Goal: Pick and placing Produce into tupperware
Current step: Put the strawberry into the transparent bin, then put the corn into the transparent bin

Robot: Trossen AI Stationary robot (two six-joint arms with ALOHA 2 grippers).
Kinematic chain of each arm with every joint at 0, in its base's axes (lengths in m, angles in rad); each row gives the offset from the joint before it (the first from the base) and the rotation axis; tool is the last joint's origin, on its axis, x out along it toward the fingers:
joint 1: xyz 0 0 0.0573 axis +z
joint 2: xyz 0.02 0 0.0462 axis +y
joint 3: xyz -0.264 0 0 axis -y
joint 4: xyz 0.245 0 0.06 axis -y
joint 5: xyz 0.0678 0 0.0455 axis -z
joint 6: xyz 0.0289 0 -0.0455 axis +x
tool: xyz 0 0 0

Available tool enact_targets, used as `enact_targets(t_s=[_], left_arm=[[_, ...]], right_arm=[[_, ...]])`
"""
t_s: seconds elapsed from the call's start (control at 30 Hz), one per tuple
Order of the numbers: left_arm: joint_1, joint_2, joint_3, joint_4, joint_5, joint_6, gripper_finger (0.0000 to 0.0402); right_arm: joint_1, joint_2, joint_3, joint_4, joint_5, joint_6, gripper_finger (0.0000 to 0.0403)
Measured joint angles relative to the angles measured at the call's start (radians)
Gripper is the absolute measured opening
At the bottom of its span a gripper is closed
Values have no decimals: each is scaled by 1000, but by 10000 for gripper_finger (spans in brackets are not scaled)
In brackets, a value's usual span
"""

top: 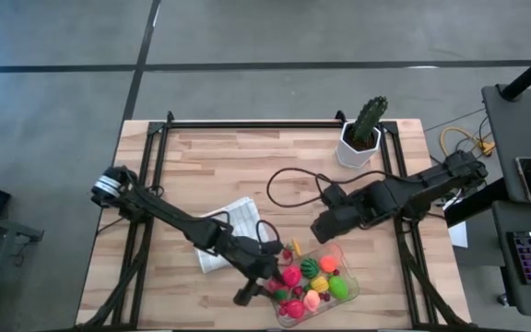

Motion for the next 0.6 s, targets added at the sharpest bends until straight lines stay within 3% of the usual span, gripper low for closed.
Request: enact_targets(t_s=[0.23,0.4,0.6], left_arm=[[0,36,12,-3,-2,-211,225],[2,39,11,3,-60,-207,274],[3,-32,10,-36,-92,-185,285]], right_arm=[[63,0,0,5,-3,54,354],[68,0,0,14,-3,61,354],[68,0,0,82,-3,70,354]])
